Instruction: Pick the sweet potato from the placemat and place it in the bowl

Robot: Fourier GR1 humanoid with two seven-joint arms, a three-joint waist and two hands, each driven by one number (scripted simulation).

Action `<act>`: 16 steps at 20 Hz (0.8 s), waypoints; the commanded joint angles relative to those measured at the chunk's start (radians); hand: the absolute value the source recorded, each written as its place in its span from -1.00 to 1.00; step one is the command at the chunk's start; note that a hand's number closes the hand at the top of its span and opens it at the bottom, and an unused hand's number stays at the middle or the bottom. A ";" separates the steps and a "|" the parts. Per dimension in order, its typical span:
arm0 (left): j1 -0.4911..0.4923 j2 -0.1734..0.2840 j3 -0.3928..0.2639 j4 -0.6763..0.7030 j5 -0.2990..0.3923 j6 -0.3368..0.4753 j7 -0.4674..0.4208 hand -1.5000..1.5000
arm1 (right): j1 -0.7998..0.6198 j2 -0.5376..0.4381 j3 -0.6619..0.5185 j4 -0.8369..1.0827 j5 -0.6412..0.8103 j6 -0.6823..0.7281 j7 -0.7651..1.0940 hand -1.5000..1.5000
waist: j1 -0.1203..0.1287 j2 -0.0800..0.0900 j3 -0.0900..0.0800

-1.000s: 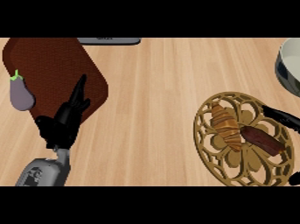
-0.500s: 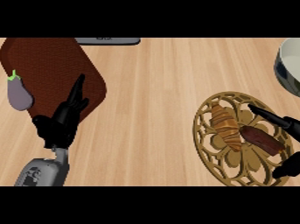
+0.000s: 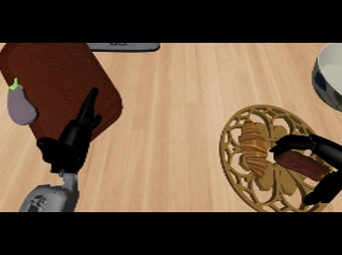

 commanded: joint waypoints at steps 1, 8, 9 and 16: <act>-0.004 0.000 0.005 0.017 -0.002 -0.013 -0.012 0.00 | 0.025 0.035 0.068 0.005 0.092 -0.038 -0.180 1.00 | 0.000 0.005 0.007; 0.016 -0.012 0.003 0.039 -0.011 -0.020 -0.046 0.00 | 0.041 -0.020 0.060 0.012 0.037 0.015 -0.247 1.00 | 0.001 0.005 0.007; -0.021 0.009 0.023 0.001 -0.009 -0.010 0.031 0.00 | 0.051 0.008 0.076 0.039 0.058 -0.034 -0.256 1.00 | 0.005 0.005 0.008; -0.007 0.007 0.053 0.036 0.007 -0.013 -0.003 0.00 | 0.076 0.076 -0.110 -0.117 -0.216 -0.082 0.234 1.00 | -0.023 -0.005 0.002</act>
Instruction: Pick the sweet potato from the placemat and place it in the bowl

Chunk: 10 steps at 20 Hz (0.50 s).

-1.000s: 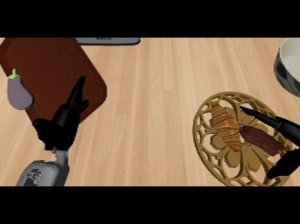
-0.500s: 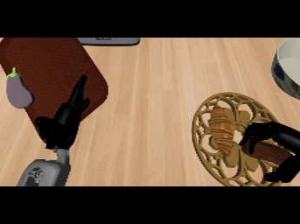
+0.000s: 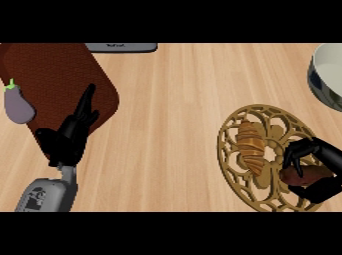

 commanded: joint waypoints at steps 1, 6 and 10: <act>0.021 -0.005 0.000 0.010 -0.018 0.018 -0.022 0.00 | 0.015 0.078 -0.122 -0.028 -0.144 -0.045 0.249 1.00 | -0.021 -0.002 0.005; 0.035 -0.007 0.002 -0.044 -0.005 0.019 0.031 0.00 | 0.081 0.077 -0.223 -0.348 -0.260 -0.126 0.339 1.00 | -0.021 -0.006 0.007; 0.028 -0.016 0.006 -0.043 -0.007 0.026 0.025 0.00 | 0.071 0.036 -0.305 -0.551 -0.277 -0.199 0.438 1.00 | -0.015 -0.003 0.007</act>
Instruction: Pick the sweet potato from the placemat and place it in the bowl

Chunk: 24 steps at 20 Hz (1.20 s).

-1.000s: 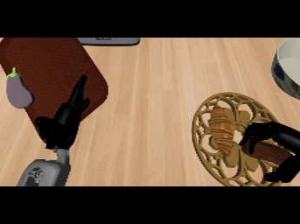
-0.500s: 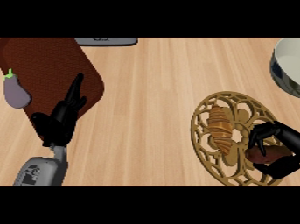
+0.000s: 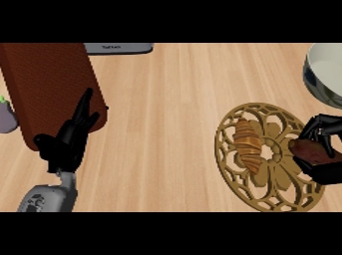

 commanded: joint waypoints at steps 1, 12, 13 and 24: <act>0.013 -0.003 -0.011 -0.026 -0.021 0.012 0.005 0.00 | 0.034 -0.034 -0.100 -0.242 -0.049 -0.077 0.134 1.00 | 0.000 -0.001 0.001; 0.003 -0.033 -0.036 0.014 -0.033 -0.021 -0.034 0.00 | -0.150 -0.198 -0.257 -0.476 -0.075 -0.096 0.697 1.00 | 0.034 0.010 0.002; 0.022 0.007 -0.005 -0.044 -0.008 -0.042 0.008 0.00 | -0.145 -0.200 -0.288 -0.542 -0.102 -0.113 0.770 1.00 | 0.032 0.008 0.002; 0.039 -0.049 -0.035 -0.040 -0.069 -0.012 -0.022 0.00 | -0.395 -0.212 -0.280 -0.123 0.012 -0.034 0.702 1.00 | 0.042 0.013 0.003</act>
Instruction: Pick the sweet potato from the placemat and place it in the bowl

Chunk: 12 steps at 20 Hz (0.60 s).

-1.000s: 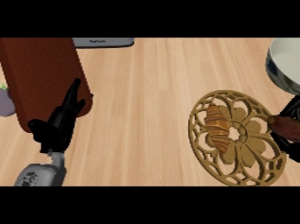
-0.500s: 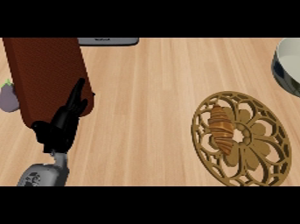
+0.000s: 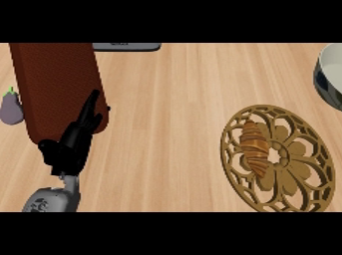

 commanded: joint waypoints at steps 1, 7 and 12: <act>-0.063 -0.010 0.003 0.030 -0.013 0.003 0.009 0.00 | -0.090 -0.053 0.033 0.160 0.109 0.023 -0.020 1.00 | 0.007 0.005 0.000; -0.072 -0.004 0.015 0.065 0.011 -0.033 -0.015 0.00 | -0.156 -0.076 0.124 0.434 0.365 -0.042 -0.204 1.00 | 0.032 0.016 0.001; -0.011 0.003 -0.011 -0.082 -0.006 -0.019 0.074 0.00 | -0.199 -0.041 0.110 0.688 0.445 -0.105 -0.389 1.00 | 0.023 0.005 0.002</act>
